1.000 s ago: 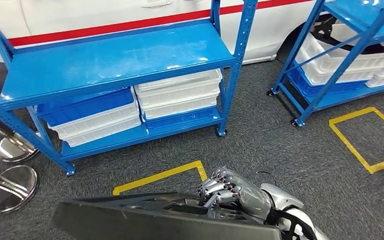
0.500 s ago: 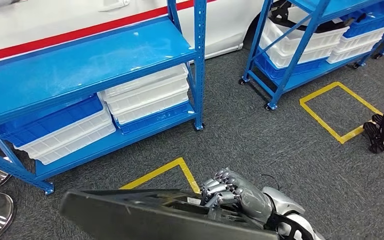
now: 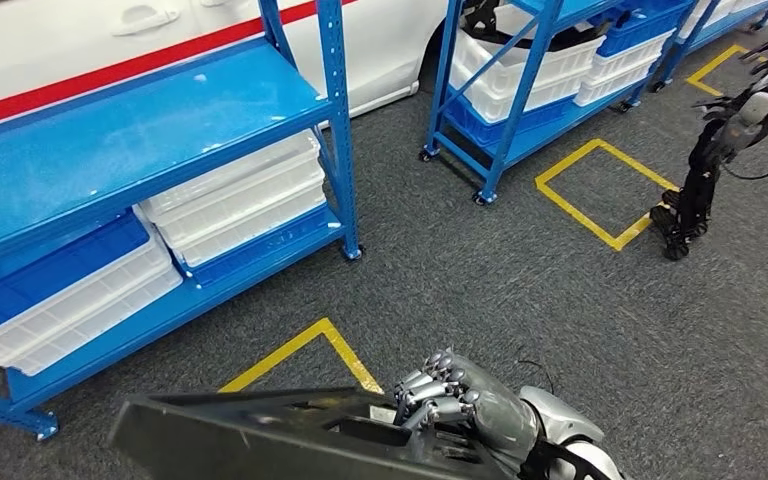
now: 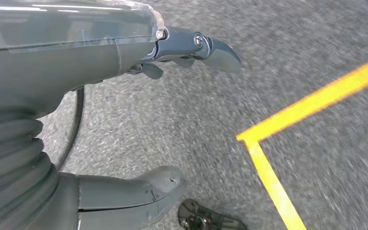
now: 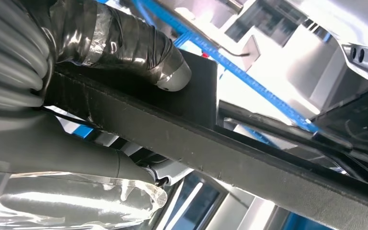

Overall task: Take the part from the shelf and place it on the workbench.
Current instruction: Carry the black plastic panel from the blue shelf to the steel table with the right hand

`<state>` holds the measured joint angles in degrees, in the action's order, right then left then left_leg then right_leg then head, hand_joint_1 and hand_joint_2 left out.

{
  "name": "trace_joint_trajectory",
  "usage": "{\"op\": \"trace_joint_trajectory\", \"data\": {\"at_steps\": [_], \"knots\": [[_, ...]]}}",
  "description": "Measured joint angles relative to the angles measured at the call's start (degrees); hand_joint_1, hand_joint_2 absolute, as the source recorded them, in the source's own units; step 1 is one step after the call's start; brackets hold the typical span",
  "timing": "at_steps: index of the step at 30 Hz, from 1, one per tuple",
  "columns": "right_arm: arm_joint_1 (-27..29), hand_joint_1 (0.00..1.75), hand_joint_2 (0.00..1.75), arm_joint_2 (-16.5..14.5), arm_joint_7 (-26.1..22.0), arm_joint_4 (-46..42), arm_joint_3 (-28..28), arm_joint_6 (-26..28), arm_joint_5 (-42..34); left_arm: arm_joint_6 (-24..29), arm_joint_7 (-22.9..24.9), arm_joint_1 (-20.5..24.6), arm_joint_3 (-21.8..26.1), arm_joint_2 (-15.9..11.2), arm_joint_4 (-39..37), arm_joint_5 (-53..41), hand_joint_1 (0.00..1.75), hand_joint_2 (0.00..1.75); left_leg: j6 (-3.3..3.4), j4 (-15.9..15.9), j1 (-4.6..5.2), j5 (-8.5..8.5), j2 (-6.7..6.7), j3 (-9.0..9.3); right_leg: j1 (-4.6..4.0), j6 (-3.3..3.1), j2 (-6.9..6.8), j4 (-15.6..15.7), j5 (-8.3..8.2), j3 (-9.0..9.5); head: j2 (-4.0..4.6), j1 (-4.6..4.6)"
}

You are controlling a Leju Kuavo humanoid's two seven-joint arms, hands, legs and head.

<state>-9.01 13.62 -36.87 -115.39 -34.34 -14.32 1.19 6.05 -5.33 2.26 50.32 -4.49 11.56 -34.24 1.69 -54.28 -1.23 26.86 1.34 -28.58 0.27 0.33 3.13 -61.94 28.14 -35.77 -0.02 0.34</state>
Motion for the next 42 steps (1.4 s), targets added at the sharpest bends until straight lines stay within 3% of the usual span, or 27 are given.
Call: {"op": "trace_joint_trajectory", "data": {"at_steps": [2,3,4,5,6,8,10,12,14,16,18,19,20,21,23,24,26,28,30,32,34,35,36,37,39,41,42], "knots": [[0.17,1.75,1.75,0.00,-0.02,0.01,-0.06,0.24,0.00,0.13,0.02,-0.24,-0.01,0.05,0.00,-0.24,0.00,1.75,0.24,-0.05,0.13,0.03,-1.67,-0.13,0.25,0.56,-2.24,-7.62,4.00,-3.58,0.00,-0.01],[0.43,1.75,1.75,0.00,0.02,0.03,-0.08,0.55,0.06,0.32,0.07,-0.32,-0.01,0.07,0.00,-0.47,0.00,1.75,0.23,-0.10,0.16,0.08,-2.48,-0.17,0.46,0.80,-2.55,-10.49,4.97,-4.86,0.00,-0.02],[0.81,1.75,1.75,0.01,0.07,0.03,-0.10,0.97,0.23,0.59,0.13,-0.32,-0.01,0.09,0.00,-0.72,0.00,1.75,0.17,-0.17,0.16,0.15,-3.26,-0.19,0.66,1.00,-2.74,-11.50,4.89,-5.21,0.00,-0.02],[1.30,1.75,1.75,0.01,0.10,0.02,-0.10,1.45,0.47,0.91,0.21,-0.28,-0.01,0.13,0.00,-0.96,0.00,1.75,0.04,-0.25,0.15,0.26,-3.98,-0.17,0.84,1.14,-2.99,-10.29,3.80,-4.41,0.00,-0.02],[1.85,1.75,1.75,0.02,0.09,-0.04,-0.10,1.88,0.79,1.22,0.26,-0.24,-0.03,0.18,0.00,-1.14,0.00,1.75,-0.12,-0.34,0.14,0.43,-4.60,-0.06,0.95,1.18,-3.53,-6.86,1.97,-2.43,0.00,-0.03],[2.94,1.75,1.75,0.09,-0.07,-0.33,-0.11,2.49,1.46,1.72,0.32,-0.23,-0.06,0.32,0.00,-1.34,0.00,1.75,-0.70,-0.60,0.29,0.92,-5.68,0.26,0.70,0.78,-6.12,1.19,-0.84,1.99,0.00,-0.02],[3.85,1.75,1.75,0.28,-0.27,-0.72,-0.12,2.65,1.72,2.01,0.32,-0.25,-0.07,0.46,0.00,-1.46,0.00,1.75,-1.36,-0.80,0.54,1.34,-6.71,0.50,0.13,-0.02,-7.43,4.64,-1.47,3.66,0.00,0.00],[4.45,1.75,1.75,0.57,-0.37,-0.96,-0.13,1.90,0.94,1.62,0.31,-0.21,-0.07,0.71,0.00,-1.49,0.00,1.75,-1.97,-0.82,0.56,1.64,-7.66,0.67,-0.03,-0.80,-6.07,4.67,-1.60,3.41,0.00,0.00],[4.48,1.75,1.75,0.76,-0.39,-1.22,-0.13,0.33,-1.11,-0.04,0.19,-0.13,-0.05,1.12,0.00,-1.22,0.00,1.75,-2.45,-2.54,0.30,3.27,-6.11,0.11,0.20,-1.58,-4.81,4.98,-1.91,3.33,0.00,0.01],[4.19,1.75,1.75,0.72,-0.48,-1.45,-0.13,-1.32,-3.48,-1.06,-0.25,-0.24,0.03,1.57,-0.01,-0.95,0.00,1.75,-2.64,-8.74,0.06,6.99,-3.13,-2.58,0.29,-2.21,-3.67,5.15,-2.08,3.31,0.00,0.01],[3.98,1.75,1.75,0.42,-0.63,-1.59,-0.06,-2.61,-5.44,-0.45,-0.92,-0.55,0.11,1.86,-0.01,-1.02,0.00,1.75,-2.70,-16.55,0.02,10.04,-1.93,-6.38,0.12,-2.47,-2.31,5.00,-2.05,3.23,0.00,0.01],[3.88,1.75,1.75,0.13,-0.58,-1.74,0.05,-3.07,-6.41,-0.07,-1.21,-0.66,0.13,1.93,-0.01,-1.15,0.00,1.75,-2.72,-18.37,0.02,10.04,-1.75,-7.47,0.05,-2.52,-1.54,4.90,-2.02,3.24,0.00,0.01],[3.72,1.75,1.75,-0.26,-0.42,-1.99,0.21,-3.43,-7.44,0.21,-1.44,-0.70,0.14,1.97,0.00,-1.36,0.00,1.75,-2.68,-17.95,0.01,8.88,-1.66,-7.56,0.02,-2.53,-0.75,4.80,-1.99,3.29,0.00,0.01],[3.50,1.75,1.75,-0.65,-0.21,-2.30,0.40,-3.68,-8.32,0.36,-1.59,-0.67,0.14,1.98,0.00,-1.58,0.00,1.75,-2.59,-15.17,-0.01,6.72,-1.42,-6.52,0.02,-2.49,0.02,4.72,-1.94,3.41,0.00,0.01],[3.06,1.75,1.75,-1.35,0.24,-2.94,0.80,-3.97,-9.48,0.56,-1.72,-0.58,0.14,1.93,0.00,-1.92,0.00,1.75,-2.26,-7.18,-0.09,2.43,0.82,-3.22,0.03,-2.21,1.45,4.60,-1.81,3.62,0.00,0.01],[2.91,1.75,1.75,-1.58,0.38,-3.14,0.98,-4.06,-9.68,0.59,-1.77,-0.55,0.14,1.90,0.00,-1.99,0.00,1.75,-2.11,-4.21,-0.14,1.34,2.03,-1.97,0.05,-1.92,2.12,4.50,-1.80,3.55,0.00,0.01],[2.82,1.75,1.75,-1.85,0.56,-3.45,1.28,-4.11,-9.78,0.60,-1.83,-0.52,0.15,1.80,0.00,-2.16,0.00,1.75,-1.85,-2.15,-0.07,1.13,3.16,-1.09,0.19,-1.16,3.41,4.50,-2.06,3.13,0.00,0.01],[2.99,1.75,1.75,-1.96,0.38,-3.91,1.63,-4.07,-9.60,0.60,-1.89,-0.46,0.15,1.65,0.01,-2.51,0.00,1.75,-1.28,-1.71,-0.14,0.81,1.81,-0.91,0.28,-0.41,4.03,4.46,-2.24,2.70,0.00,0.01],[3.32,1.75,1.75,-1.99,-0.28,-4.40,2.03,-4.01,-9.28,0.58,-1.99,-0.41,0.16,1.33,0.02,-2.83,0.00,1.75,-0.45,-1.29,-0.33,0.48,0.26,-0.86,0.16,0.04,1.48,1.52,-0.30,1.23,0.00,-0.06],[4.01,1.75,1.75,-1.99,-1.34,-4.61,2.33,-4.00,-8.77,0.42,-2.10,-0.60,0.43,0.79,0.02,-2.91,0.00,1.75,0.03,-1.23,-0.12,0.50,-1.34,-0.89,0.26,0.38,-1.80,-5.96,3.70,-2.31,0.00,-0.12],[4.88,1.75,1.75,-1.98,-2.26,-4.62,2.46,-4.04,-8.06,0.06,-2.30,-0.77,0.91,0.08,0.03,-2.87,0.00,1.75,0.12,-1.29,0.15,0.65,-2.99,-0.88,0.49,0.65,-2.70,-11.99,5.71,-5.23,0.00,-0.11],[5.16,1.75,1.75,-1.98,-2.54,-4.64,2.49,-4.06,-7.75,-0.25,-2.43,-0.71,1.14,-0.31,0.03,-2.87,0.00,1.75,0.09,-1.32,0.22,0.76,-3.75,-0.80,0.54,0.66,-2.87,-11.96,5.03,-5.15,0.00,-0.11],[5.30,1.75,1.75,-1.99,-2.69,-4.71,2.49,-4.08,-7.52,-0.64,-2.55,-0.59,1.33,-0.69,0.04,-2.87,0.00,1.75,-0.01,-1.33,0.26,0.89,-4.42,-0.64,0.55,0.57,-3.16,-9.50,3.35,-3.81,0.00,-0.11],[5.33,1.75,1.75,-2.01,-2.78,-4.82,2.50,-4.11,-7.37,-1.08,-2.61,-0.43,1.52,-1.00,0.04,-2.82,0.00,1.75,-0.18,-1.34,0.28,1.06,-5.01,-0.40,0.47,0.36,-3.96,-5.44,1.24,-1.58,0.00,-0.11],[5.14,1.75,1.75,-2.07,-2.91,-5.08,2.48,-4.30,-7.31,-1.90,-2.58,-0.20,2.11,-1.43,0.04,-2.54,0.00,1.75,-0.71,-1.38,0.46,1.44,-5.99,0.04,-0.13,-0.32,-6.56,2.01,-1.23,2.42,0.00,-0.10],[4.93,1.75,1.75,-2.14,-3.04,-5.21,2.44,-4.49,-7.29,-2.39,-2.62,-0.11,2.69,-1.67,0.04,-2.21,0.00,1.75,-1.27,-1.39,0.64,1.73,-7.08,0.28,-0.80,-0.95,-7.53,4.38,-1.33,3.39,0.00,-0.09],[4.86,1.75,1.75,-2.19,-3.09,-5.24,2.42,-4.54,-7.26,-2.54,-2.68,-0.04,2.91,-1.72,0.04,-2.14,0.00,1.75,-1.54,-1.35,0.68,1.81,-7.70,0.39,-0.91,-1.23,-6.83,4.51,-1.44,3.23,0.00,-0.09]]}}
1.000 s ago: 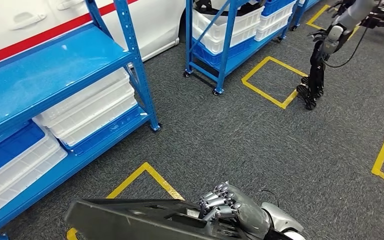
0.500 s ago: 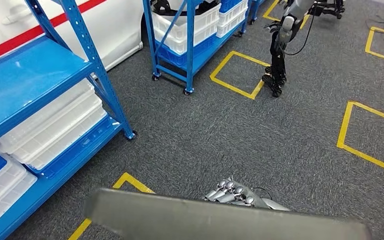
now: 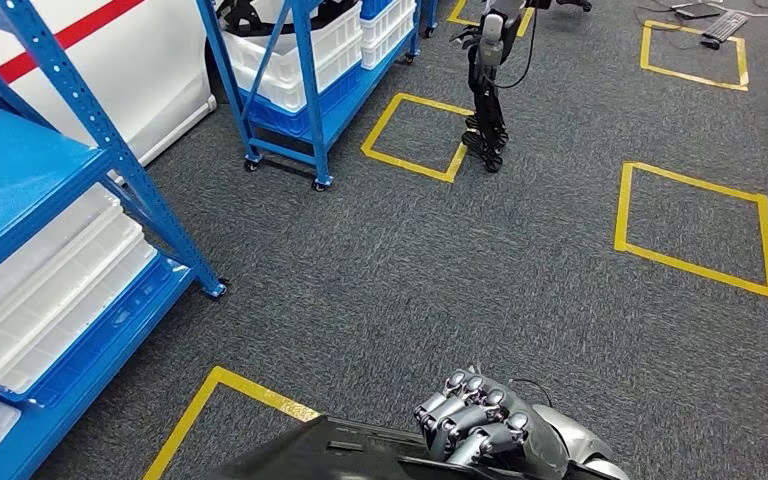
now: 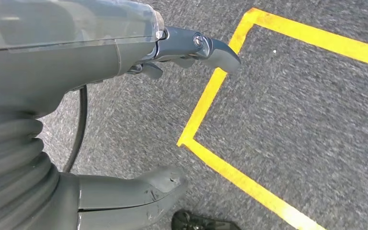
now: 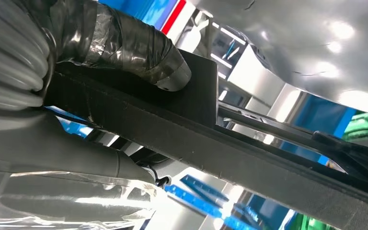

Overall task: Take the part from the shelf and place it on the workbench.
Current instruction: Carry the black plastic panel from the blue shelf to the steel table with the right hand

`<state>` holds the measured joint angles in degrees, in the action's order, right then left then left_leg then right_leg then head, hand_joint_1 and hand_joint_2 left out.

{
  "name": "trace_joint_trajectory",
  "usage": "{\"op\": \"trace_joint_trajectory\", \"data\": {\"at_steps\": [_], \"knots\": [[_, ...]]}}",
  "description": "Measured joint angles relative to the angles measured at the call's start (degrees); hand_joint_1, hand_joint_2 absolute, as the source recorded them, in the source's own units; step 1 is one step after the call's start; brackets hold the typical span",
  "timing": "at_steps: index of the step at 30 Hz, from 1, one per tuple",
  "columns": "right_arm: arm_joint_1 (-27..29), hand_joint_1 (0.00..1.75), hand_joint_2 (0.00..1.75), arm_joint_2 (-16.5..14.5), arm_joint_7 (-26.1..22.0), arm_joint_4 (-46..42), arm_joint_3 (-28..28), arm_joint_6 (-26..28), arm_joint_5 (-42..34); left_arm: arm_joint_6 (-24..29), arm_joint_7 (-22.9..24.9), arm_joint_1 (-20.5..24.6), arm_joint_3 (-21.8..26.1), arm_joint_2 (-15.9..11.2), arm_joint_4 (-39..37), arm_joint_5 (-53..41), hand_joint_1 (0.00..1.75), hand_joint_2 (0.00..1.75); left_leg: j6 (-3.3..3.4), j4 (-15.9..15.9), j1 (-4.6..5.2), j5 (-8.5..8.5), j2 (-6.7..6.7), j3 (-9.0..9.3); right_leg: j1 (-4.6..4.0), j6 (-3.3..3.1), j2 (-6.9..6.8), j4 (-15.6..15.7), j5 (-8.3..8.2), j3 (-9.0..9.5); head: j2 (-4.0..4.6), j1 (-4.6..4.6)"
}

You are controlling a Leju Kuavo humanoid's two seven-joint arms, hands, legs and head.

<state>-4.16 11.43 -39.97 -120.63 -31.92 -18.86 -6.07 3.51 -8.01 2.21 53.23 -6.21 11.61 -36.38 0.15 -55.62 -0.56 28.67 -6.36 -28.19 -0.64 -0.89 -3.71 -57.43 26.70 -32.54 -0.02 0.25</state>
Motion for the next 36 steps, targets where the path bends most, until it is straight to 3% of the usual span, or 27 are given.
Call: {"op": "trace_joint_trajectory", "data": {"at_steps": [1,3,5,6,7,8,10,12,14,16,18,20,22,23,24,25,27,29,31,33,34,36], "knots": [[-0.02,1.75,1.75,-0.08,-0.04,-0.08,-0.02,-0.02,0.05,-0.11,-0.07,0.10,0.20,-0.03,0.01,0.05,0.00,1.75,-0.26,-0.08,-0.09,0.27,-0.26,0.08,0.10,-0.29,0.64,0.24,-0.16,0.01,0.00,0.01],[-0.35,1.75,1.75,-0.41,-0.08,-0.25,-0.08,-0.05,0.18,-0.37,-0.39,0.24,0.61,-0.03,0.02,0.10,0.00,1.75,-0.68,-2.58,-0.32,2.27,1.72,-0.83,0.39,-1.05,1.87,0.85,-0.57,0.17,0.00,0.01],[-0.76,1.75,1.75,-0.86,-0.09,-0.33,-0.23,-0.12,0.33,-0.58,-0.83,0.12,0.96,-0.05,0.02,0.12,0.00,1.75,-0.91,-9.68,-0.50,6.10,4.90,-4.09,0.45,-1.54,3.15,1.04,-0.80,0.20,0.00,0.02],[-0.86,1.75,1.75,-1.03,-0.09,-0.32,-0.33,-0.15,0.42,-0.62,-0.99,0.01,1.06,-0.08,0.02,0.12,0.00,1.75,-1.00,-13.79,-0.54,7.70,5.65,-6.14,0.39,-1.64,3.85,0.94,-0.80,0.13,0.00,0.03],[-0.87,1.75,1.75,-1.11,-0.08,-0.31,-0.42,-0.17,0.50,-0.63,-1.07,-0.07,1.12,-0.09,0.02,0.11,0.00,1.75,-1.07,-16.61,-0.54,8.25,5.94,-7.70,0.34,-1.68,4.59,0.78,-0.76,0.08,0.00,0.03],[-0.87,1.75,1.75,-1.19,-0.07,-0.29,-0.48,-0.17,0.55,-0.63,-1.10,-0.11,1.16,-0.09,0.02,0.11,0.00,1.75,-1.13,-17.45,-0.56,7.62,6.04,-8.41,0.32,-1.68,5.33,0.59,-0.68,0.05,0.00,0.03],[-0.91,1.75,1.75,-1.34,-0.03,-0.29,-0.59,-0.16,0.60,-0.63,-1.11,-0.04,1.25,-0.07,0.01,0.11,0.00,1.75,-1.18,-12.77,-0.69,3.47,6.64,-6.86,0.40,-1.52,6.80,0.22,-0.50,0.14,0.00,0.03],[-0.96,1.75,1.75,-1.53,0.14,-0.29,-0.77,-0.13,0.75,-0.63,-1.13,0.06,1.37,-0.04,0.01,0.07,0.00,1.75,-1.12,-5.29,-0.93,-0.09,8.91,-3.91,0.41,-1.09,8.14,-0.10,-0.31,0.16,0.00,0.02],[-0.97,1.75,1.75,-1.68,0.47,-0.31,-0.93,-0.03,0.94,-0.62,-1.03,0.11,1.44,0.03,0.01,-0.10,0.00,1.75,-0.70,-1.73,-0.95,-0.82,10.29,-2.41,0.43,-0.39,9.35,-0.18,-0.43,-0.16,0.00,0.02],[-0.91,1.75,1.75,-1.74,0.72,-0.33,-1.04,0.14,1.05,-0.61,-0.84,0.25,1.44,0.14,0.01,-0.38,0.00,1.75,0.13,-1.23,-0.82,-0.96,9.36,-2.13,0.61,0.32,10.31,-0.30,-0.69,-0.59,0.00,0.03],[-0.86,1.75,1.75,-1.74,0.81,-0.40,-1.15,0.33,1.14,-0.60,-0.70,0.43,1.44,0.25,0.02,-0.69,0.00,1.75,1.01,-0.98,-0.77,-1.24,8.10,-2.11,0.59,0.84,8.51,-2.68,0.69,-1.72,0.00,0.00],[-0.83,1.75,1.75,-1.75,0.86,-0.47,-1.25,0.50,1.17,-0.56,-0.57,0.33,1.44,0.34,0.02,-0.92,0.00,1.75,1.54,-0.89,-0.53,-1.29,6.72,-2.13,0.58,1.28,5.33,-9.22,4.47,-4.71,0.00,-0.03],[-0.62,1.75,1.75,-1.74,1.03,-0.46,-1.31,0.77,1.16,-0.50,-0.17,0.11,1.44,0.42,0.02,-1.19,0.00,1.75,1.75,-0.92,-0.22,-1.20,5.24,-2.19,0.76,1.57,4.21,-16.07,7.49,-7.97,0.00,-0.02],[-0.44,1.75,1.75,-1.74,1.22,-0.46,-1.33,1.00,1.13,-0.49,0.11,0.10,1.44,0.45,0.02,-1.43,0.00,1.75,1.80,-0.93,-0.09,-1.14,4.52,-2.18,0.80,1.55,4.07,-17.17,7.47,-8.48,0.00,-0.02],[-0.25,1.75,1.75,-1.74,1.44,-0.45,-1.35,1.25,1.06,-0.49,0.41,0.15,1.43,0.49,0.02,-1.72,0.00,1.75,1.81,-0.92,0.00,-1.09,3.87,-2.11,0.78,1.41,3.93,-15.98,6.35,-7.83,0.00,-0.02],[-0.08,1.75,1.75,-1.75,1.66,-0.45,-1.37,1.51,0.91,-0.46,0.66,0.21,1.42,0.57,0.02,-2.01,0.00,1.75,1.80,-0.89,0.07,-1.02,3.27,-1.98,0.62,1.08,3.52,-12.62,4.45,-6.04,0.00,-0.02],[0.14,1.75,1.75,-1.75,1.92,-0.45,-1.38,1.90,0.35,-0.32,1.04,0.28,1.39,0.85,0.02,-2.44,0.00,1.75,1.62,-0.80,0.20,-0.83,2.24,-1.65,-0.21,0.03,1.17,-4.03,1.17,-1.49,0.00,-0.02],[0.26,1.75,1.75,-1.76,2.06,-0.40,-1.39,2.11,-0.29,-0.18,1.23,0.22,1.37,1.19,0.02,-2.64,0.00,1.75,1.25,-0.73,0.27,-0.64,1.23,-1.47,-0.99,-0.80,-0.33,0.21,0.23,0.51,0.00,-0.02],[0.47,1.75,1.75,-1.77,2.46,-0.26,-1.39,1.86,-0.96,-0.15,1.22,0.23,1.37,1.47,0.02,-2.72,0.00,1.75,0.78,-0.47,0.38,-0.52,0.10,-1.21,-1.05,-1.24,0.73,0.79,-0.01,0.55,0.00,-0.01],[0.73,1.75,1.75,-1.84,3.17,0.02,-1.39,1.12,-1.98,-0.13,0.88,0.36,1.39,1.66,0.02,-2.51,0.00,1.75,0.34,-1.59,0.32,0.62,1.22,-1.39,-0.66,-1.65,1.90,1.94,-0.70,1.10,0.00,-0.01],[0.82,1.75,1.75,-1.95,3.50,0.25,-1.38,0.68,-2.58,-0.11,0.59,0.36,1.46,1.70,0.02,-2.18,0.00,1.75,0.15,-3.79,0.26,2.05,2.63,-2.31,-0.43,-1.82,2.46,2.46,-1.04,1.35,0.00,0.00],[1.03,1.75,1.75,-2.21,3.84,0.92,-1.36,-0.08,-3.45,-0.13,-0.13,0.18,1.94,1.73,0.02,-0.93,0.00,1.75,-0.12,-11.13,-0.02,5.76,5.35,-5.80,-0.24,-2.05,3.66,2.52,-1.21,1.27,0.00,0.01]]}}
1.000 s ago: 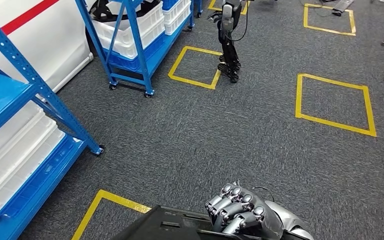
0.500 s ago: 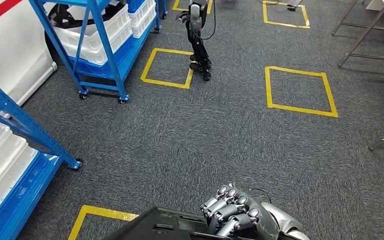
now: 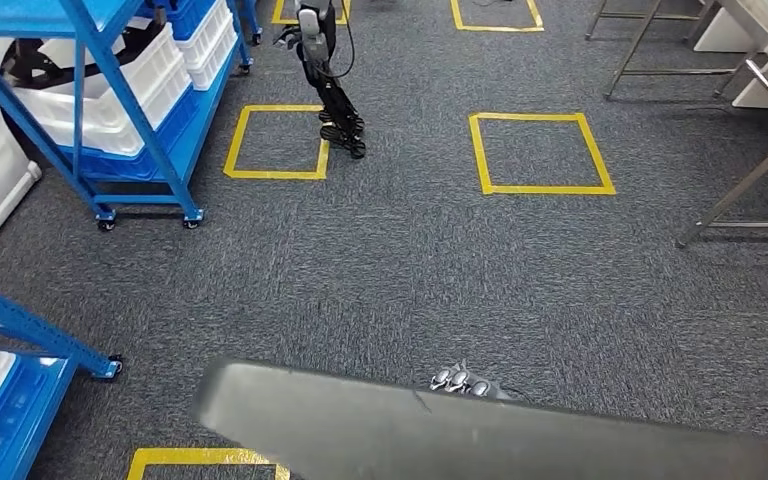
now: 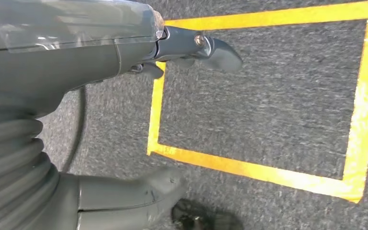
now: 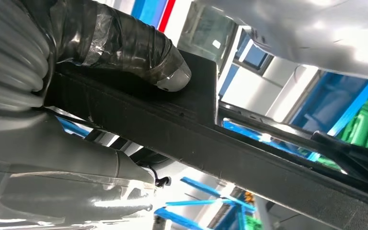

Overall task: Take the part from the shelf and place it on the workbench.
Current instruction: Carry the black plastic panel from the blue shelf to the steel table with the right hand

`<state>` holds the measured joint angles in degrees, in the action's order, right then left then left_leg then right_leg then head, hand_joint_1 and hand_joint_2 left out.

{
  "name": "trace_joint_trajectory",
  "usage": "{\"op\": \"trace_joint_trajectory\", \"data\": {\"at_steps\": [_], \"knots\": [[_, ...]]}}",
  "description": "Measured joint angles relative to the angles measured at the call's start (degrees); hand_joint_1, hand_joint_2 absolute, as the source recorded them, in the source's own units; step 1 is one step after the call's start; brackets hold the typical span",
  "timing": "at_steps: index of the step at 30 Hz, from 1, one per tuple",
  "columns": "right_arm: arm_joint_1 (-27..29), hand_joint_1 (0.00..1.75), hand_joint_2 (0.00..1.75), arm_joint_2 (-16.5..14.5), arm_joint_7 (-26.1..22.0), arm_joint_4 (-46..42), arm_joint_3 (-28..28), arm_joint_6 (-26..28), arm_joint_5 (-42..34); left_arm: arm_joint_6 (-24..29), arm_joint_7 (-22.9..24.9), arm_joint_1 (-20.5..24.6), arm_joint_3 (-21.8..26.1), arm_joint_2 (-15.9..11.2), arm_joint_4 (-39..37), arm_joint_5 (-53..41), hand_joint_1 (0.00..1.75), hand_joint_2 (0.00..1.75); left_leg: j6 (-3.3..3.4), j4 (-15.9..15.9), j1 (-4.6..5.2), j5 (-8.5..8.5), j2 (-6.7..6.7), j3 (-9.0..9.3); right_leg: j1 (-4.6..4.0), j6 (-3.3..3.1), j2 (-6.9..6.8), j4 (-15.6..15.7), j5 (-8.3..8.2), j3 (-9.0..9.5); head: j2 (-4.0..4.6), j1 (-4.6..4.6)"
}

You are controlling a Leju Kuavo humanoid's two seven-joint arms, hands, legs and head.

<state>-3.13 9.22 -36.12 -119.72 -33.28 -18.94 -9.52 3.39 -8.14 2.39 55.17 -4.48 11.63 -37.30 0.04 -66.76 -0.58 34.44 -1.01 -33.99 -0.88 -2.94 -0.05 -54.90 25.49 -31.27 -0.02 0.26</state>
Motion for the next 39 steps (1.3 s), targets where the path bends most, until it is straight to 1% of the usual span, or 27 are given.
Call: {"op": "trace_joint_trajectory", "data": {"at_steps": [1,2,3,5,7,9,10,11,12,13,15,17,18,19,20,22,24,26,28,30,31,32,33,34,35,37,39], "knots": [[0.19,1.75,1.75,-0.11,-0.05,0.35,0.03,-0.39,-0.22,-0.05,-0.42,-0.11,0.42,0.03,0.00,0.74,0.00,1.75,-0.16,-3.51,-0.07,1.25,0.48,-1.82,0.02,0.00,0.69,-0.23,0.06,-0.15,0.00,0.01],[0.41,1.75,1.75,-0.16,-0.27,0.67,0.08,-0.80,-0.27,-0.11,-0.87,-0.18,0.89,0.07,0.00,1.41,0.00,1.75,-0.32,-5.47,-0.18,1.48,0.63,-2.97,0.06,0.05,1.41,-0.53,0.17,-0.29,0.00,0.01],[0.61,1.75,1.75,-0.19,-0.60,0.92,0.14,-1.21,-0.20,-0.16,-1.31,-0.21,1.36,0.11,0.00,1.91,0.00,1.75,-0.51,-5.38,-0.32,0.59,0.69,-3.16,0.15,0.19,2.14,-0.90,0.33,-0.40,0.00,0.01],[0.92,1.75,1.75,-0.37,-1.32,1.24,0.37,-1.81,0.06,-0.15,-1.92,-0.21,2.09,0.17,0.00,2.41,0.00,1.75,-1.05,1.00,-0.82,-3.71,1.71,-0.43,0.51,0.74,3.60,-1.63,0.80,-0.37,0.00,0.01],[1.06,1.75,1.75,-0.82,-1.78,1.33,0.63,-2.16,0.21,0.05,-2.22,-0.20,2.79,0.19,0.00,2.73,0.00,1.75,-1.41,7.79,-1.31,-6.44,4.39,2.70,0.70,1.44,4.94,-2.15,1.15,-0.41,0.00,0.00],[1.19,1.75,1.75,-1.31,-2.06,1.33,0.90,-2.51,0.22,0.28,-2.33,-0.17,3.50,0.15,0.01,2.99,0.00,1.75,-0.87,9.72,-1.25,-6.52,5.51,3.63,0.78,2.15,6.20,-2.17,0.98,-0.78,0.00,-0.01],[1.27,1.75,1.75,-1.48,-2.12,1.32,1.03,-2.65,0.23,0.34,-2.33,-0.13,3.78,0.10,0.02,3.07,0.00,1.75,-0.29,9.86,-1.18,-6.61,4.93,3.69,0.90,2.46,6.83,-2.14,0.81,-1.00,0.00,-0.02],[1.35,1.75,1.75,-1.57,-2.15,1.31,1.18,-2.74,0.24,0.39,-2.30,-0.03,3.98,0.06,0.03,3.09,0.00,1.75,0.13,9.94,-1.12,-6.74,4.23,3.72,0.98,2.76,6.66,-2.37,0.86,-1.24,0.00,-0.02],[1.38,1.75,1.75,-1.60,-2.16,1.28,1.33,-2.78,0.25,0.43,-2.25,0.04,4.16,0.03,0.05,3.10,0.00,1.75,0.57,10.00,-1.07,-6.86,3.57,3.70,0.99,3.02,5.61,-3.35,1.48,-1.77,0.00,-0.03],[1.36,1.75,1.75,-1.63,-2.16,1.25,1.49,-2.83,0.26,0.48,-2.20,0.05,4.36,0.03,0.08,3.10,0.00,1.75,0.91,10.08,-1.03,-6.94,2.86,3.70,0.98,3.23,4.06,-5.43,2.76,-2.77,0.00,-0.03],[1.33,1.75,1.75,-1.72,-2.17,1.20,1.78,-2.98,0.26,0.57,-2.02,-0.18,4.69,0.03,0.11,3.03,0.00,1.75,1.34,10.09,-0.66,-6.87,1.36,3.67,1.01,3.58,1.06,-12.86,6.65,-6.37,0.00,-0.03],[1.41,1.75,1.75,-1.78,-2.16,1.20,1.97,-3.24,0.25,0.62,-1.84,-0.37,4.81,0.03,0.11,2.81,0.00,1.75,1.53,10.08,-0.33,-6.72,-0.19,3.68,1.11,3.62,0.40,-19.14,8.76,-9.51,0.00,-0.03],[1.44,1.75,1.75,-1.79,-2.16,1.20,2.04,-3.42,0.24,0.63,-1.78,-0.32,4.82,0.05,0.11,2.66,0.00,1.75,1.57,10.08,-0.21,-6.64,-0.87,3.75,1.06,3.45,0.34,-19.32,8.16,-9.62,0.00,-0.04],[1.46,1.75,1.75,-1.78,-2.16,1.20,2.09,-3.58,0.24,0.64,-1.77,-0.22,4.82,0.09,0.11,2.49,0.00,1.75,1.60,10.11,-0.13,-6.55,-1.46,3.90,0.92,3.16,0.20,-17.38,6.66,-8.64,0.00,-0.04],[1.46,1.75,1.75,-1.78,-2.16,1.19,2.14,-3.72,0.23,0.64,-1.77,-0.09,4.82,0.17,0.11,2.29,0.00,1.75,1.58,10.18,-0.08,-6.45,-2.00,4.14,0.60,2.67,-0.38,-13.40,4.54,-6.55,0.00,-0.04],[1.36,1.75,1.75,-1.78,-2.16,1.10,2.21,-3.91,0.22,0.63,-1.81,0.04,4.82,0.52,0.11,2.01,0.00,1.75,1.41,10.39,0.03,-6.22,-2.98,4.67,-0.45,1.57,-2.79,-5.28,1.68,-2.34,0.00,-0.04],[1.30,1.75,1.75,-1.82,-2.15,1.00,2.23,-4.03,0.20,0.47,-1.97,0.04,4.82,0.88,0.11,1.91,0.00,1.75,1.05,10.59,0.13,-6.03,-4.09,4.95,-1.17,0.83,-4.00,-1.97,1.13,-0.85,0.00,-0.03],[1.41,1.75,1.75,-1.88,-2.11,0.89,2.24,-4.28,0.20,0.16,-2.22,0.20,4.81,1.08,0.11,1.83,0.00,1.75,0.58,10.78,0.18,-5.77,-5.10,5.30,-0.97,0.38,-2.78,-1.26,0.72,-0.65,0.00,-0.03],[1.30,1.75,1.75,-2.03,-2.08,0.74,2.24,-4.59,0.13,-0.19,-2.52,0.42,4.80,1.18,0.11,1.51,0.00,1.75,0.15,8.87,0.14,-4.28,-3.58,4.80,-0.50,0.03,-1.58,-0.05,0.07,0.06,0.00,-0.01],[1.05,1.75,1.75,-2.36,-1.85,0.68,2.23,-4.77,0.03,-0.41,-2.66,0.34,4.79,1.15,0.11,1.09,0.00,1.75,-0.19,2.31,0.00,-0.90,-0.63,1.67,-0.31,-0.20,-0.40,0.23,-0.17,0.27,0.00,0.02],[0.97,1.75,1.75,-2.51,-1.62,0.69,2.21,-4.79,0.01,-0.43,-2.61,0.24,4.78,1.14,0.11,0.93,0.00,1.75,-0.36,-1.55,-0.06,0.63,0.16,-0.40,-0.30,-0.30,0.27,-0.04,-0.10,0.11,0.00,0.03],[0.97,1.75,1.75,-2.63,-1.32,0.70,2.17,-4.78,-0.01,-0.40,-2.49,0.14,4.78,1.13,0.11,0.81,0.00,1.75,-0.58,-4.41,-0.15,1.33,0.52,-2.06,-0.27,-0.30,1.00,-0.37,0.04,-0.02,0.00,0.03],[0.95,1.75,1.75,-2.74,-1.05,0.71,2.13,-4.73,-0.04,-0.38,-2.34,0.09,4.78,1.13,0.11,0.70,0.00,1.75,-0.79,-5.30,-0.27,0.83,0.63,-2.82,-0.20,-0.23,1.70,-0.68,0.21,-0.08,0.00,0.03],[0.91,1.75,1.75,-2.85,-0.85,0.72,2.08,-4.67,-0.10,-0.37,-2.18,0.08,4.78,1.14,0.11,0.62,0.00,1.75,-1.01,-3.95,-0.44,-0.78,0.71,-2.49,-0.08,-0.03,2.40,-1.00,0.41,-0.06,0.00,0.03],[0.80,1.75,1.75,-2.96,-0.70,0.72,2.03,-4.61,-0.19,-0.32,-1.99,0.08,4.78,1.14,0.11,0.57,0.00,1.75,-1.24,-0.63,-0.68,-3.13,1.10,-1.16,0.11,0.26,3.09,-1.33,0.65,0.02,0.00,0.03],[0.48,1.75,1.75,-3.09,-0.52,0.73,1.96,-4.52,-0.46,-0.11,-1.54,0.09,4.78,1.16,0.11,0.50,0.00,1.75,-1.44,6.60,-1.07,-6.38,3.21,2.00,0.42,0.95,4.34,-1.87,1.08,0.06,0.00,0.02],[0.14,1.75,1.75,-3.23,-0.40,0.71,1.93,-4.41,-0.79,0.25,-0.96,0.07,4.78,1.17,0.11,0.39,0.00,1.75,-0.83,9.67,-0.98,-6.88,4.56,3.33,0.59,1.70,5.44,-2.02,1.07,-0.29,0.00,0.01]]}}
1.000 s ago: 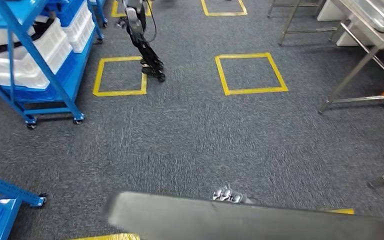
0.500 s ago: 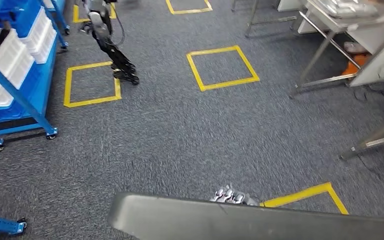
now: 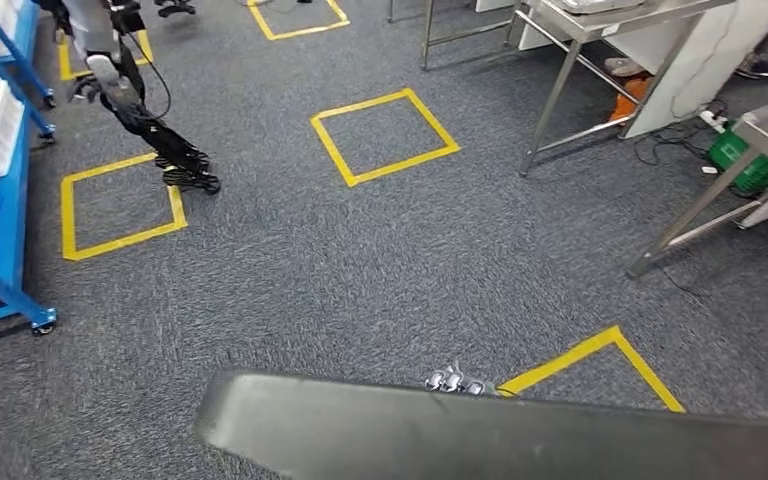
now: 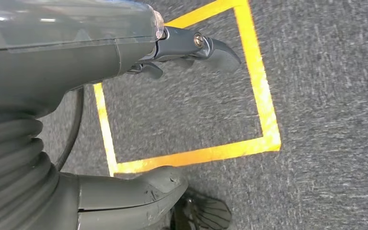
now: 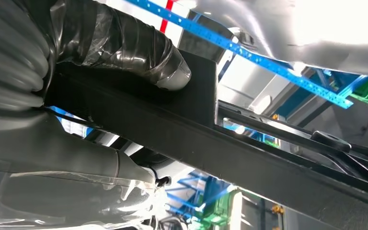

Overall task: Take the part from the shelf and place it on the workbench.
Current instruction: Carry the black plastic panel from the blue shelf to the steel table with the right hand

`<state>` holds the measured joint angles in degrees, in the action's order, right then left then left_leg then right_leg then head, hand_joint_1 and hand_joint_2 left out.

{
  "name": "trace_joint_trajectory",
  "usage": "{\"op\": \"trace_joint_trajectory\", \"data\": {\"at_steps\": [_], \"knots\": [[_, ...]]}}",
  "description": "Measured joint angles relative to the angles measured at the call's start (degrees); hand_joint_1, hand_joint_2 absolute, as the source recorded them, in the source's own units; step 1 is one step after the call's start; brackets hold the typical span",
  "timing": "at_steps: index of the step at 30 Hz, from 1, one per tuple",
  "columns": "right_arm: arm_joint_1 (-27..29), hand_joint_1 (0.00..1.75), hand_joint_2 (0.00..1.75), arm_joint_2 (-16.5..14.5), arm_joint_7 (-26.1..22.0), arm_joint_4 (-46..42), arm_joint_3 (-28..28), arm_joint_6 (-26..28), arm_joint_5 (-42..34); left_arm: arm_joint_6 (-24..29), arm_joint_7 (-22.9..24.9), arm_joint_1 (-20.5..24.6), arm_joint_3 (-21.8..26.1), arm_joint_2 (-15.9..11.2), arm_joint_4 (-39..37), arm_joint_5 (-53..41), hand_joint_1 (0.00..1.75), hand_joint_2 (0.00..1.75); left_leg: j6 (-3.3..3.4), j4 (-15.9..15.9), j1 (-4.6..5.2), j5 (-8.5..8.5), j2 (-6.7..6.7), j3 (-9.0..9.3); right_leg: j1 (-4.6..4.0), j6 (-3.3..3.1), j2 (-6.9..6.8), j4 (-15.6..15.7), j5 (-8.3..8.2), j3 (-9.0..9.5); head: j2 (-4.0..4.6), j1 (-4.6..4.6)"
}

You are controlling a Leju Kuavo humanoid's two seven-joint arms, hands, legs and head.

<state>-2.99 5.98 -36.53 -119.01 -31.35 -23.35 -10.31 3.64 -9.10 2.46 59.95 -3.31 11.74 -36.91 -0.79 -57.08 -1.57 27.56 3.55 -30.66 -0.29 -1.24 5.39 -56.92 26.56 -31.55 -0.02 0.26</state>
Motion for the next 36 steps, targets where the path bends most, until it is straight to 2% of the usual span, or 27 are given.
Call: {"op": "trace_joint_trajectory", "data": {"at_steps": [2,4,6,7,8,9,10,11,13,15,16,17,18,19,20,22,23,24,25,26,28,30,31,32,33,34,36], "knots": [[-0.16,1.75,1.75,-0.15,0.09,-0.03,-0.03,0.26,-0.26,0.25,0.37,0.10,0.01,0.02,0.00,-0.16,0.00,1.75,1.05,0.37,0.20,-0.24,-0.90,0.07,0.16,0.68,0.82,-0.02,-0.24,-0.48,0.00,0.00],[-0.39,1.75,1.75,-0.23,0.20,-0.14,-0.09,0.52,-0.45,0.32,0.47,0.23,0.02,0.03,0.01,-0.24,0.00,1.75,1.86,0.58,0.13,-0.52,-2.07,0.07,0.17,1.21,-0.98,-1.86,0.99,-1.45,0.00,-0.01],[-0.79,1.75,1.75,-0.30,0.32,-0.28,-0.16,0.67,-0.63,0.30,0.49,0.08,0.02,0.01,0.02,-0.26,0.00,1.75,2.32,0.68,0.18,-0.56,-3.31,0.05,0.23,1.72,-3.89,-8.06,4.55,-4.37,0.00,-0.03],[-0.92,1.75,1.75,-0.33,0.42,-0.31,-0.21,0.71,-0.71,0.28,0.49,-0.06,0.02,0.01,0.02,-0.27,0.00,1.75,2.42,0.67,0.28,-0.50,-3.99,0.02,0.37,1.94,-4.58,-12.18,6.44,-6.41,0.00,-0.02],[-0.96,1.75,1.75,-0.36,0.54,-0.32,-0.27,0.72,-0.78,0.25,0.49,-0.15,0.02,0.00,0.02,-0.28,0.00,1.75,2.46,0.66,0.34,-0.44,-4.66,0.01,0.51,2.07,-4.87,-15.47,7.57,-8.07,0.00,-0.03],[-0.97,1.75,1.75,-0.37,0.66,-0.32,-0.35,0.72,-0.85,0.20,0.49,-0.17,0.02,-0.01,0.02,-0.28,0.00,1.75,2.47,0.65,0.38,-0.36,-5.29,0.04,0.60,2.11,-5.00,-17.03,7.65,-8.91,0.00,-0.02],[-1.00,1.75,1.75,-0.38,0.75,-0.33,-0.44,0.71,-0.89,0.14,0.49,-0.13,0.02,-0.01,0.02,-0.29,0.00,1.75,2.43,0.66,0.40,-0.26,-5.88,0.15,0.63,2.05,-5.14,-16.20,6.56,-8.53,0.00,-0.02],[-1.08,1.75,1.75,-0.39,0.83,-0.37,-0.53,0.68,-0.93,0.06,0.49,-0.08,0.02,-0.01,0.02,-0.29,0.00,1.75,2.35,0.72,0.41,-0.16,-6.43,0.36,0.58,1.87,-5.48,-13.12,4.65,-6.97,0.00,-0.02],[-1.43,1.75,1.75,-0.42,0.95,-0.59,-0.77,0.60,-0.97,-0.09,0.49,-0.02,0.02,0.07,0.02,-0.29,0.00,1.75,2.07,0.90,0.49,0.11,-7.40,0.95,-0.02,1.06,-7.92,-4.53,0.99,-2.50,0.00,-0.03],[-1.85,1.75,1.75,-0.51,1.01,-0.91,-1.03,0.54,-1.01,-0.14,0.49,-0.03,0.02,0.16,0.02,-0.29,0.00,1.75,1.56,1.04,0.57,0.39,-8.39,1.36,-0.80,0.26,-9.78,0.05,-0.12,-0.33,0.00,-0.03],[-1.98,1.75,1.75,-0.55,1.04,-1.03,-1.13,0.53,-1.02,-0.17,0.49,-0.02,0.02,0.22,0.02,-0.29,0.00,1.75,1.26,1.13,0.60,0.50,-8.96,1.52,-1.05,0.02,-9.68,0.40,0.07,-0.32,0.00,-0.03],[-2.01,1.75,1.75,-0.59,1.09,-1.14,-1.19,0.52,-1.03,-0.21,0.48,0.04,0.02,0.27,0.02,-0.29,0.00,1.75,0.94,1.26,0.62,0.60,-9.51,1.73,-1.02,-0.21,-8.89,0.59,-0.09,-0.28,0.00,-0.02],[-2.00,1.75,1.75,-0.59,1.16,-1.26,-1.26,0.50,-1.04,-0.25,0.46,0.14,0.02,0.31,0.02,-0.29,0.00,1.75,0.65,1.08,0.58,0.87,-9.32,1.88,-0.87,-0.40,-8.28,0.94,-0.30,-0.08,0.00,-0.02],[-2.10,1.75,1.75,-0.59,1.24,-1.36,-1.36,0.47,-1.07,-0.32,0.43,0.23,0.02,0.35,0.02,-0.29,0.00,1.75,0.43,0.18,0.54,1.57,-8.38,1.63,-0.68,-0.69,-7.68,1.32,-0.54,0.16,0.00,-0.01],[-2.23,1.75,1.75,-0.62,1.28,-1.46,-1.50,0.44,-1.14,-0.37,0.41,0.26,0.02,0.38,0.02,-0.30,0.00,1.75,0.26,-1.98,0.48,2.89,-7.02,0.71,-0.47,-0.95,-7.06,1.64,-0.78,0.36,0.00,-0.01],[-2.47,1.75,1.75,-0.68,1.38,-1.49,-1.78,0.39,-1.33,-0.42,0.45,0.07,0.02,0.33,0.02,-0.31,0.00,1.75,0.11,-9.60,0.35,6.58,-4.44,-3.09,-0.32,-1.36,-5.78,1.62,-0.83,0.36,0.00,0.00],[-2.51,1.75,1.75,-0.71,1.43,-1.46,-1.87,0.37,-1.43,-0.42,0.49,-0.08,0.02,0.30,0.02,-0.31,0.00,1.75,0.02,-13.44,0.36,7.91,-4.03,-5.19,-0.33,-1.44,-5.05,1.49,-0.77,0.33,0.00,0.01],[-2.52,1.75,1.75,-0.72,1.48,-1.44,-1.95,0.29,-1.56,-0.42,0.53,-0.17,0.02,0.28,0.02,-0.32,0.00,1.75,-0.06,-15.74,0.37,8.14,-3.89,-6.67,-0.34,-1.46,-4.30,1.35,-0.67,0.33,0.00,0.02],[-2.57,1.75,1.75,-0.72,1.57,-1.43,-2.01,0.12,-1.76,-0.43,0.55,-0.20,0.02,0.27,0.02,-0.34,0.00,1.75,-0.10,-15.68,0.36,7.06,-3.83,-7.08,-0.32,-1.40,-3.53,1.17,-0.54,0.39,0.00,0.02],[-2.65,1.75,1.75,-0.72,1.71,-1.43,-2.10,-0.07,-2.00,-0.43,0.57,-0.17,0.02,0.26,0.02,-0.36,0.00,1.75,-0.08,-13.35,0.33,4.99,-3.65,-6.39,-0.27,-1.27,-2.80,0.95,-0.36,0.49,0.00,0.02],[-2.83,1.75,1.75,-0.72,2.24,-1.37,-2.38,-0.51,-2.60,-0.44,0.57,-0.10,0.02,0.19,0.02,-0.39,0.00,1.75,0.09,-5.25,0.31,0.55,-2.08,-3.11,-0.20,-0.82,-1.44,0.52,0.10,0.74,0.00,0.02],[-2.99,1.75,1.75,-0.72,2.79,-1.22,-2.73,-0.79,-3.11,-0.53,0.50,-0.04,0.04,0.13,0.02,-0.37,0.00,1.75,0.47,-0.24,0.34,-0.93,-0.53,-0.85,-0.09,-0.20,-0.27,0.33,0.36,0.66,0.00,-0.01],[-3.03,1.75,1.75,-0.72,2.95,-1.13,-2.91,-0.87,-3.31,-0.61,0.45,0.02,0.05,0.11,0.02,-0.36,0.00,1.75,0.74,0.36,0.45,-0.73,-0.37,-0.57,-0.02,0.15,0.26,0.34,0.32,0.47,0.00,-0.01],[-3.04,1.75,1.75,-0.72,3.08,-1.05,-3.07,-0.91,-3.45,-0.69,0.39,0.08,0.06,0.10,0.02,-0.34,0.00,1.75,1.07,0.55,0.52,-0.80,-0.81,-0.49,0.12,0.50,0.77,0.40,0.24,0.29,0.00,-0.01],[-3.00,1.75,1.75,-0.73,3.17,-0.99,-3.20,-0.91,-3.56,-0.79,0.34,0.18,0.07,0.09,0.03,-0.32,0.00,1.75,1.44,0.73,0.52,-0.93,-1.37,-0.47,0.21,0.82,0.79,0.23,0.30,0.15,0.00,0.00],[-3.05,1.75,1.75,-0.74,3.23,-0.94,-3.33,-0.87,-3.67,-0.87,0.30,0.30,0.07,0.08,0.03,-0.32,0.00,1.75,1.78,0.89,0.43,-1.06,-1.88,-0.43,0.21,1.13,0.12,-0.53,0.82,-0.23,0.00,-0.02],[-3.28,1.75,1.75,-0.77,3.36,-0.82,-3.61,-0.74,-3.92,-0.96,0.24,0.35,0.08,0.10,0.04,-0.34,0.00,1.75,2.32,1.16,0.25,-1.18,-3.05,-0.35,0.27,1.73,-2.55,-5.47,3.71,-2.61,0.00,-0.03]]}}
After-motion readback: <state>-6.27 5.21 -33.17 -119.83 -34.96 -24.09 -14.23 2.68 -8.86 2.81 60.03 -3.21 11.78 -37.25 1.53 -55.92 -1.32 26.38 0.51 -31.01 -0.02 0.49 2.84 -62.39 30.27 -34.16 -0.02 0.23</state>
